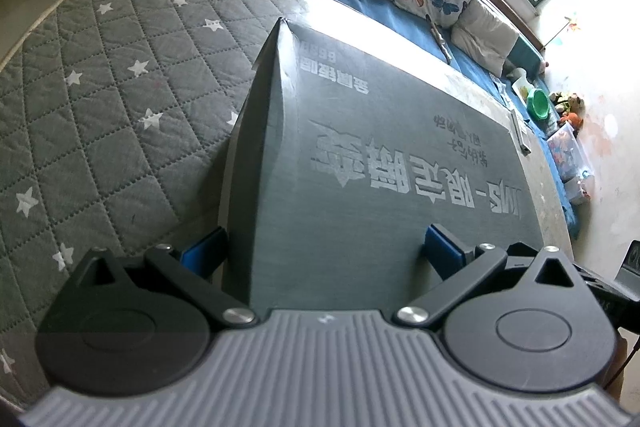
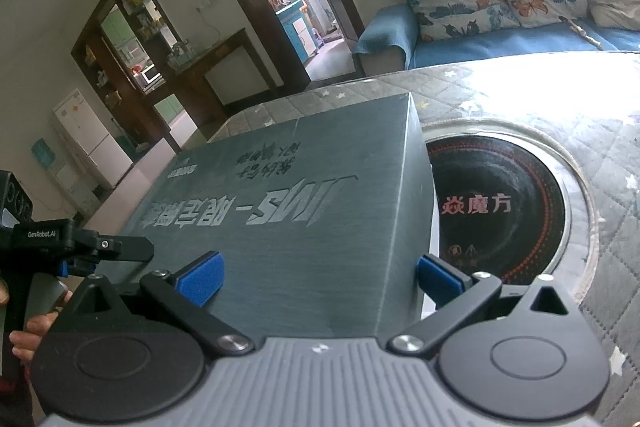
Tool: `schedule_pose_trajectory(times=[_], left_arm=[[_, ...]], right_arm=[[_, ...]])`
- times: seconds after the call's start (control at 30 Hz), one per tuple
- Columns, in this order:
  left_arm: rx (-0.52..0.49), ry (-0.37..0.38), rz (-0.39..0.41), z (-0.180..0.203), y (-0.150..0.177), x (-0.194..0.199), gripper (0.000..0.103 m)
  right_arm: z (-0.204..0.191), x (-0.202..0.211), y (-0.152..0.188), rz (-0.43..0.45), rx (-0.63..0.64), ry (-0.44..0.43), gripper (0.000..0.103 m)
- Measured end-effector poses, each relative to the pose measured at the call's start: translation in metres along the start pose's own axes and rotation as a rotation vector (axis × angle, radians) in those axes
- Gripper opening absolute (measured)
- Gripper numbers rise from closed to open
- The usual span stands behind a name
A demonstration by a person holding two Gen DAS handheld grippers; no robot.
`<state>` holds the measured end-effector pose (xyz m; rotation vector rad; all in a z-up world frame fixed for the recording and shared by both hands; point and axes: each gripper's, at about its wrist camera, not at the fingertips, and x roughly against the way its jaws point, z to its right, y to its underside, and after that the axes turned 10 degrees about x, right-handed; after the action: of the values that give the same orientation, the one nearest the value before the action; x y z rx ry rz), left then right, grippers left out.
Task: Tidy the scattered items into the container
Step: 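Lower the grey lid with both grippers onto the box rim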
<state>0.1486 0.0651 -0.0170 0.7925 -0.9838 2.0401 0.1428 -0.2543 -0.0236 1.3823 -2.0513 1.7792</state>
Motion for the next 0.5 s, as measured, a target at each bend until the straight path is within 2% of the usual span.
schedule_pose_trajectory(times=[0.5], left_arm=[[0.002,-0.015,-0.010,0.040,-0.006,-0.048,0.103]], right_arm=[[0.007,-0.009,0.001,-0.019,-0.024,-0.004,0.103]])
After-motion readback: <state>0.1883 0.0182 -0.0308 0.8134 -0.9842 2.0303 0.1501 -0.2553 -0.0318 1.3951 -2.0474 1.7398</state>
